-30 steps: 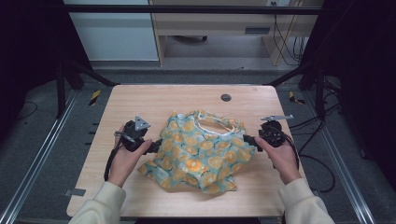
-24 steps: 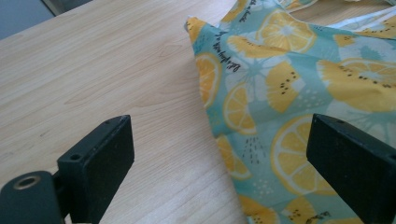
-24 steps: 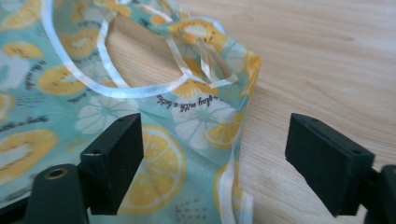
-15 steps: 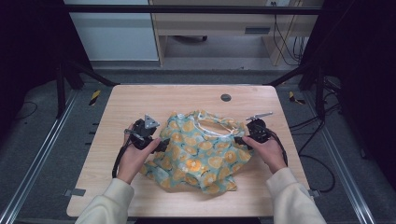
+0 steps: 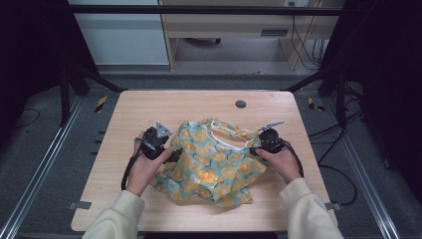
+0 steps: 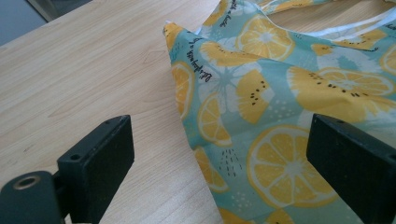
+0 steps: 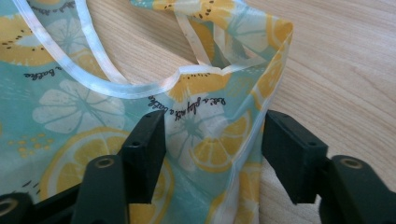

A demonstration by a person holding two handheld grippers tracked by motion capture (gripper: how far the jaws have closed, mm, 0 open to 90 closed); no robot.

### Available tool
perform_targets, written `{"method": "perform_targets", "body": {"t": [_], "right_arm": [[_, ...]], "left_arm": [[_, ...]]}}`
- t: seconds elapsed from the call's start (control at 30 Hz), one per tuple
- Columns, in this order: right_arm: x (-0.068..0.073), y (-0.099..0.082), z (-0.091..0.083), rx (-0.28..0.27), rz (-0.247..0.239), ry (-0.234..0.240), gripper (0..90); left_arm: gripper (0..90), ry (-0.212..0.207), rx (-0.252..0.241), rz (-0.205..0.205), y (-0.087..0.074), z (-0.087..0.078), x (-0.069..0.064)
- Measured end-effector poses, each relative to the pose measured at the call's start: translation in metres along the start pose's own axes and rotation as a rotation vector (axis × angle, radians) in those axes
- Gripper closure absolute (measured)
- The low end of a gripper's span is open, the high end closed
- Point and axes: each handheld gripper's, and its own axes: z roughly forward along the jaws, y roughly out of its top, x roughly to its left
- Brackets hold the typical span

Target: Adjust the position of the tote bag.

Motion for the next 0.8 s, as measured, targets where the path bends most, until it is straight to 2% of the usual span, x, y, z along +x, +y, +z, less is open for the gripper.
{"method": "perform_targets", "body": {"t": [0.23,0.7,0.8], "right_arm": [[0.003,0.001,0.001,0.003,-0.006,-0.005,45.6],[0.007,0.0,0.004,0.043,-0.049,0.008,62.7],[0.007,0.0,0.005,0.046,-0.046,0.016,66.5]], "left_arm": [[7.8,0.002,0.006,0.003,0.001,-0.001,0.001],[8.2,0.015,0.01,-0.001,0.009,0.0,0.005],[8.3,0.018,0.009,-0.002,0.013,0.002,0.007]]}}
